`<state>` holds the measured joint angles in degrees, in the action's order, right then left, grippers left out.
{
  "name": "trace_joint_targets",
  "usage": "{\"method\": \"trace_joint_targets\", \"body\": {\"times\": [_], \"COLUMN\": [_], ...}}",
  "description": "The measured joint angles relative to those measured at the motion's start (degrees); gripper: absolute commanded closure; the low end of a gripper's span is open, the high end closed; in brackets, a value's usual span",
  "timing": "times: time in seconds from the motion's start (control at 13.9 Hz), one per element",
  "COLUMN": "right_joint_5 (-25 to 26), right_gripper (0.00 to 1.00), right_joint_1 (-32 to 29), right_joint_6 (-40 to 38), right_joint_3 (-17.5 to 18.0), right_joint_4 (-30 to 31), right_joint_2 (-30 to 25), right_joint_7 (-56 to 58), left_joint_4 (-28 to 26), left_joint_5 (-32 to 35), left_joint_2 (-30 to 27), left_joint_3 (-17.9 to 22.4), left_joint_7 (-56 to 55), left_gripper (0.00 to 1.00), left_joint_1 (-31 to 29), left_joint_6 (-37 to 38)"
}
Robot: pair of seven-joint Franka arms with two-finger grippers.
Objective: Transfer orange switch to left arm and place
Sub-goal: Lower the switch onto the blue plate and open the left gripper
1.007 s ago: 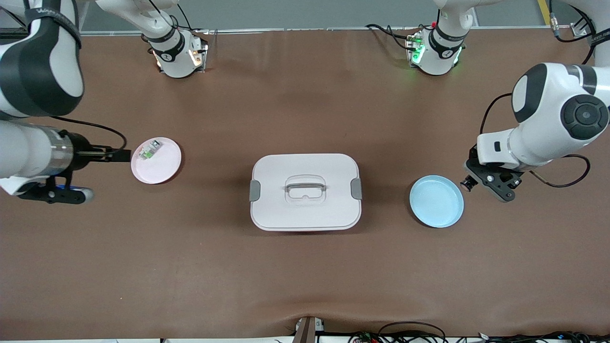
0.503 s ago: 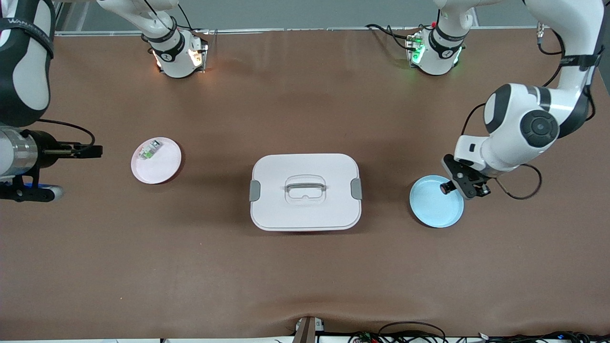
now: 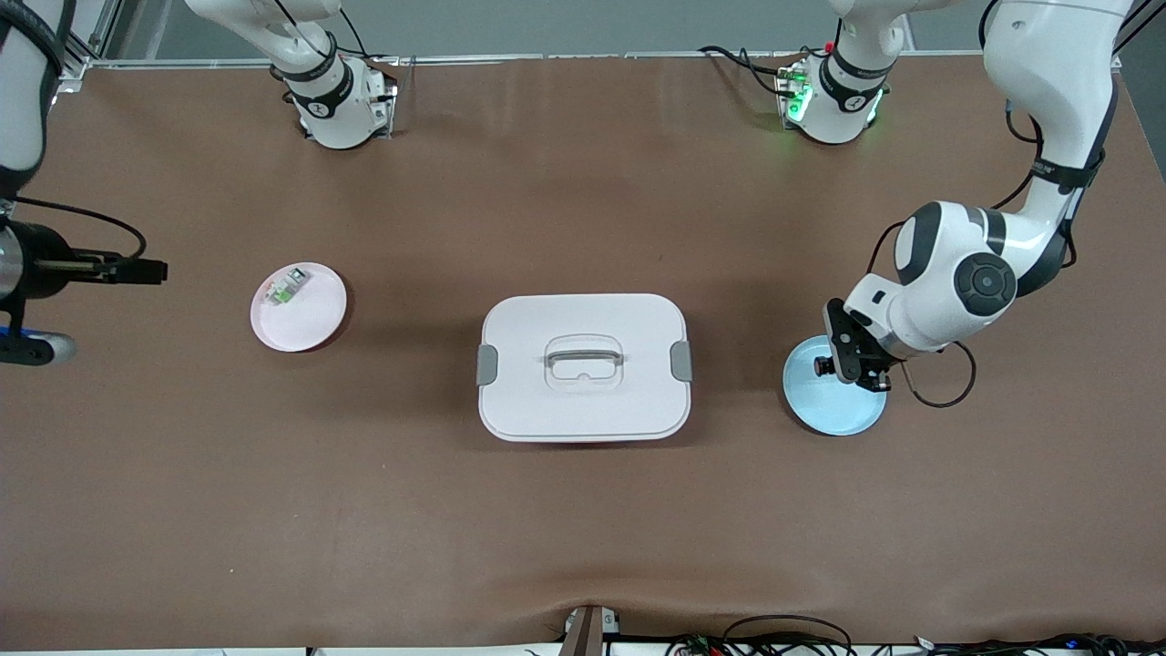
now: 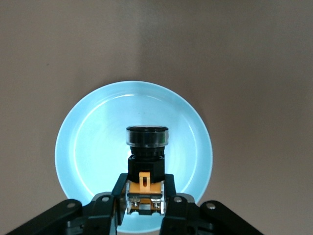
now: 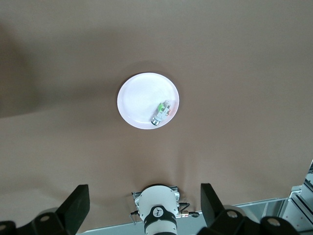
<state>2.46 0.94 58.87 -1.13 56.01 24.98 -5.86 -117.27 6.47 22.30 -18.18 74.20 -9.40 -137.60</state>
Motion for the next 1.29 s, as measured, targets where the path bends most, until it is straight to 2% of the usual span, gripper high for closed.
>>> {"method": "trace_joint_targets", "body": {"times": [0.43,0.5,0.58,0.72,0.93,1.29], "right_joint_5": [-0.12,-0.19,-0.41,-1.69,-3.03,-3.62], "right_gripper": [0.0,0.0,0.0,0.0,0.0,0.0], "right_joint_1": [0.0,0.0,0.0,0.0,-0.64,-3.11], "right_joint_6": [2.79,3.53,4.27,4.76,6.97,15.94], "right_joint_3": [0.56,0.56,0.56,0.54,0.43,0.39], "right_joint_4": [0.03,0.03,0.03,0.05,2.26,14.73], "right_joint_2": [-2.29,-2.44,-2.61,-3.05,-4.98,-12.8], "right_joint_7": [0.0,0.0,0.0,0.0,-0.04,-0.04], "left_joint_4": [0.43,0.44,0.44,0.48,0.97,3.61], "left_joint_5": [4.6,4.68,4.68,4.68,4.68,4.67], "left_joint_2": [3.62,4.01,4.42,5.28,6.21,5.51], "left_joint_3": [0.33,0.33,0.32,0.33,0.33,0.31], "left_joint_7": [3.29,3.34,3.37,3.37,3.29,-2.89], "left_gripper": [1.0,0.95,0.72,0.01,0.0,0.0], "left_joint_1": [-1.97,-2.08,-2.09,-2.1,-2.28,-2.47], "left_joint_6": [-3.52,-4.04,-4.53,-5.73,-6.37,-6.34]}}
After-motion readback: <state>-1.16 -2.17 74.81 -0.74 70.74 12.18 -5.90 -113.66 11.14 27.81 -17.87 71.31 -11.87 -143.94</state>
